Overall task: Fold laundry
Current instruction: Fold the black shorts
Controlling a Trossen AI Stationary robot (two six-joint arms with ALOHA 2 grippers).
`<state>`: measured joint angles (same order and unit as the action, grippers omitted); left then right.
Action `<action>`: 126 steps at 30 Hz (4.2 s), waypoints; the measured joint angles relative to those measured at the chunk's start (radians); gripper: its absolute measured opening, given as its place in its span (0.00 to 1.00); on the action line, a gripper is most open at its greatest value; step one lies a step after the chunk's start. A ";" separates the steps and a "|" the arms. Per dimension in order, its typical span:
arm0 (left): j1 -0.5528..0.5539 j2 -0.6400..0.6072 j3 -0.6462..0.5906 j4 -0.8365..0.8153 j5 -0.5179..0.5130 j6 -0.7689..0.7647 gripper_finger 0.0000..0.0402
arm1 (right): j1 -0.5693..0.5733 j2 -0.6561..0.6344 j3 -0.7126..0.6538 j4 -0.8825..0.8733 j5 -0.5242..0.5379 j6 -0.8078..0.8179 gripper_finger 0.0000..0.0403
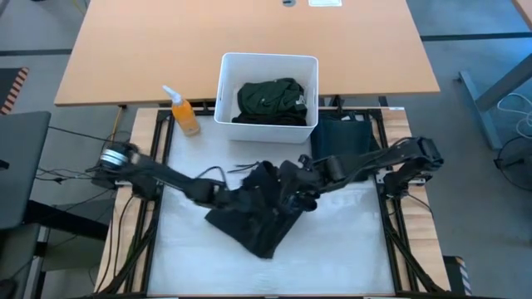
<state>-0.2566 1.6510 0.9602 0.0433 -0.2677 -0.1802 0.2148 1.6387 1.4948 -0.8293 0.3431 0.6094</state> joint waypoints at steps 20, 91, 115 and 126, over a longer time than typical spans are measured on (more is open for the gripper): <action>-0.203 -0.568 -0.796 0.668 -0.185 -0.267 0.11 | -0.008 0.019 0.102 0.030 0.015 -0.087 0.08; -0.111 -0.164 -0.648 0.405 -0.184 -0.348 0.00 | -0.054 0.163 0.213 0.119 0.047 -0.051 0.08; 0.076 0.108 -0.136 0.194 0.027 0.078 0.00 | 0.082 0.226 0.213 0.063 0.195 0.098 0.09; 0.043 -0.216 -0.136 -0.193 0.016 0.110 0.00 | 0.082 0.231 0.214 0.036 0.235 0.098 0.08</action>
<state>-0.2135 1.4350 0.8244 -0.1492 -0.2519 -0.0704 0.2966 1.8702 1.7084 -0.7930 0.5779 0.7071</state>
